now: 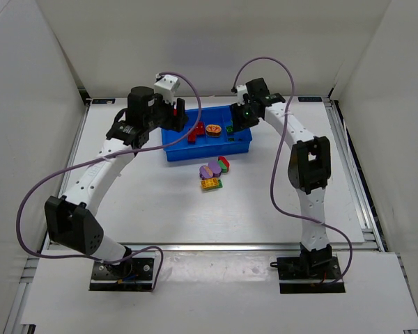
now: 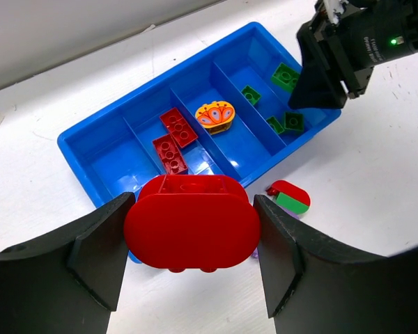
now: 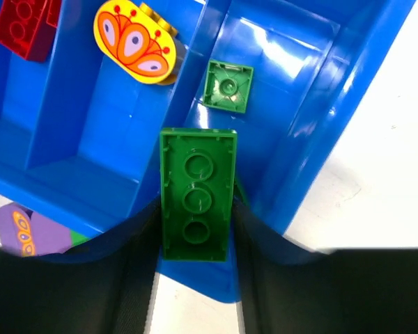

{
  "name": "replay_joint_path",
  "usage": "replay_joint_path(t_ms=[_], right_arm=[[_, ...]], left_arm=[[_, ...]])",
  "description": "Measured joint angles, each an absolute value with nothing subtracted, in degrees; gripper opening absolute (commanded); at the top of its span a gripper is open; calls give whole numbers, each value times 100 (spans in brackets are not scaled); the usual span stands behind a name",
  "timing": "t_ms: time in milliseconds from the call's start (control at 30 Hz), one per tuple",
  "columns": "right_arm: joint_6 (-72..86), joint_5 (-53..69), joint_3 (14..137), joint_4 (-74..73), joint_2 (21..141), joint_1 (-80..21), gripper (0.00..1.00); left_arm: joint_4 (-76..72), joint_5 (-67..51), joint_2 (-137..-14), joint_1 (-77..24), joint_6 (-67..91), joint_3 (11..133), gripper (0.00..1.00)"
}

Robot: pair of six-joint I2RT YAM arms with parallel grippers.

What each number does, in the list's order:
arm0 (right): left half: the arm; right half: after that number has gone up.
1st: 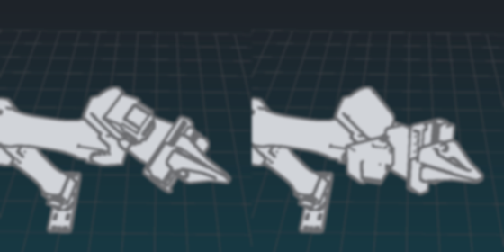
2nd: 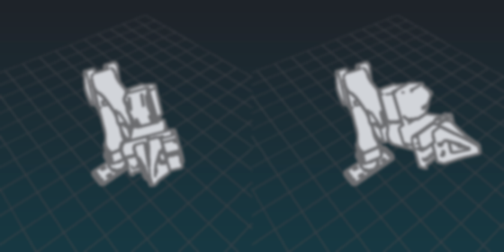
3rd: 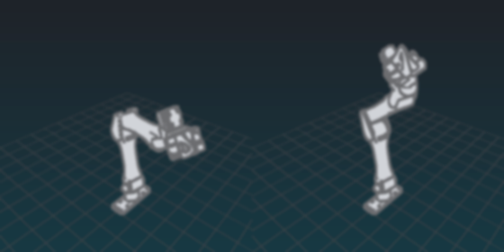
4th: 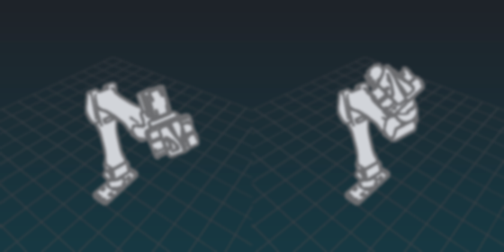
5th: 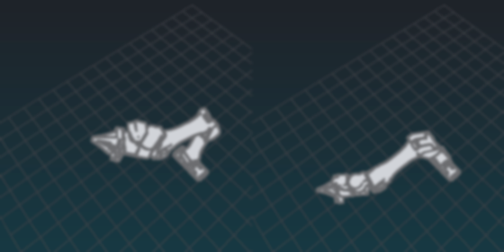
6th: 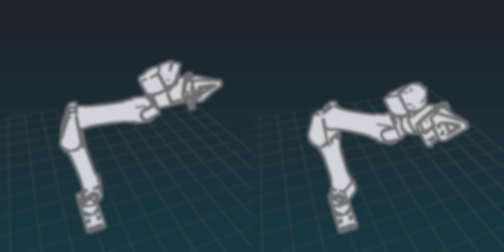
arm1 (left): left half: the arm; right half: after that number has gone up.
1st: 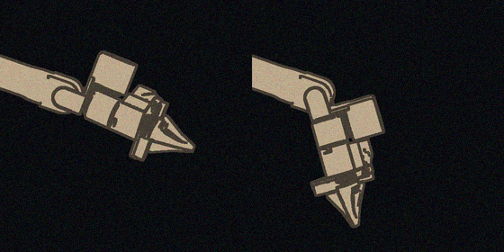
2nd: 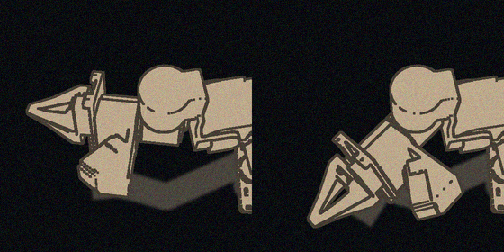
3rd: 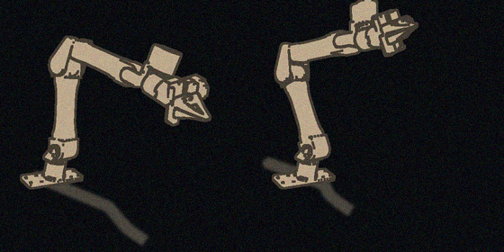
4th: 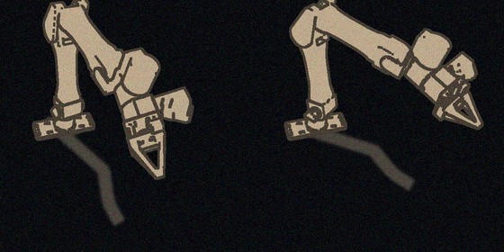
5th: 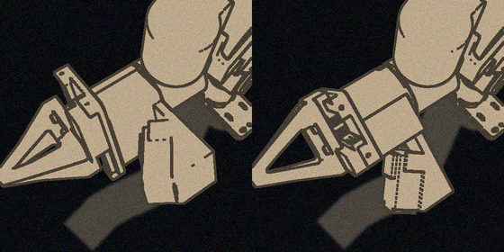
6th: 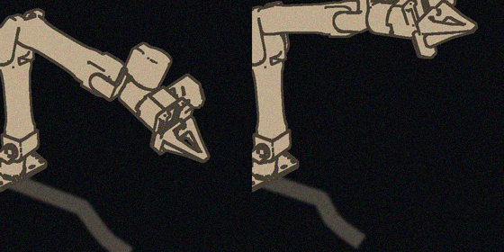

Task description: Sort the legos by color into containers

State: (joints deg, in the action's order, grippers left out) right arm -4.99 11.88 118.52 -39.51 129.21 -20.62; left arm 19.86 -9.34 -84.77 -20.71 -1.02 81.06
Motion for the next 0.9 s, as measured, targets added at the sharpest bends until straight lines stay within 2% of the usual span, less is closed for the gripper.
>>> replay_joint_path(t_ms=[133, 200, 567, 900], right_arm=[[-550, 1039, 11874, -3896, 12958, -2161, 66], [-593, 978, 11876, -3892, 12984, -2209, 70], [-690, 648, 11786, -3881, 12860, -2285, 71], [-934, 508, 10875, -3924, 11063, -1979, 72]], left_arm=[[1975, -1009, -8510, -2056, -99, 8108, 41], [1988, -1035, -8584, -2045, -99, 8141, 41], [2025, -1284, -9504, -1953, -93, 8744, 40], [2104, -1356, -11225, -1949, 80, 9751, 41]])
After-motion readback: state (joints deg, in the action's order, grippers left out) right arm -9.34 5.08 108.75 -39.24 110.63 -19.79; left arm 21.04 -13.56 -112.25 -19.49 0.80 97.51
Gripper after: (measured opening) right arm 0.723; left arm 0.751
